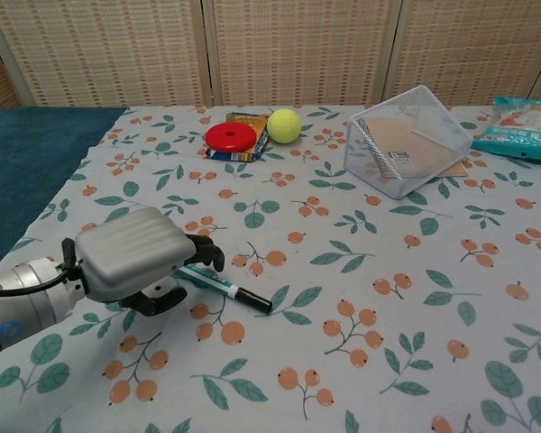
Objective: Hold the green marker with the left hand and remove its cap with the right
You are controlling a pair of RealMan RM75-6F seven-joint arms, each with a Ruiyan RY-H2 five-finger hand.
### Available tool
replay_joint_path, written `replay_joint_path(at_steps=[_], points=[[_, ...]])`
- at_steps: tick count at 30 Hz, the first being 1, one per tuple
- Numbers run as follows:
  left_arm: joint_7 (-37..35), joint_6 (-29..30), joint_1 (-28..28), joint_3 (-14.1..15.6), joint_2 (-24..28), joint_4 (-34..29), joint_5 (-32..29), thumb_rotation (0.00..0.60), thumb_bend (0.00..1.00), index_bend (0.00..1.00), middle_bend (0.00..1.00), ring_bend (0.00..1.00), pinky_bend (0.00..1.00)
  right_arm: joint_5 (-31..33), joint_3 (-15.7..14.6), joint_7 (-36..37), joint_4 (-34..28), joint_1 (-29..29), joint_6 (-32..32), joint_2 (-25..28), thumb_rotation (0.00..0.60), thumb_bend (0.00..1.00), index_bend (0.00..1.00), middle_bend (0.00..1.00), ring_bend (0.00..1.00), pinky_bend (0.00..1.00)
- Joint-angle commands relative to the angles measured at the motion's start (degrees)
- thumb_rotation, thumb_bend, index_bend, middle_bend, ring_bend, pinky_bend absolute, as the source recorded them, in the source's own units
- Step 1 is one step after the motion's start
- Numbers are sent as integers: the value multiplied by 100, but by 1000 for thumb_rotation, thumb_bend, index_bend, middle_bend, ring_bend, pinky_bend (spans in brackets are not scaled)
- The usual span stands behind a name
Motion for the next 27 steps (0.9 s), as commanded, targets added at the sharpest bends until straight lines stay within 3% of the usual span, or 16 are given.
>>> replay_joint_path(at_steps=[1,17,23,27], points=[[50,25,-26,19,-50,70,-31,600,458,346,364,780,863,-17,-5,6,-7,-4,6,9,600,271,0,0,0,0],[543,-19,-24,111,-20,11,-389,600,459,410,485,782,868,-17,10,43,-21,-13,3,16,600,271,0,0,0,0],[653,26,-29,142,-21,0,-438,600,459,468,553,782,869,-24,10,47,-23,-16,0,17,600,271,0,0,0,0],[667,185,-6,143,-68,63,-409,600,456,549,659,788,874,-29,13,47,-25,-20,8,20,600,271,0,0,0,0]])
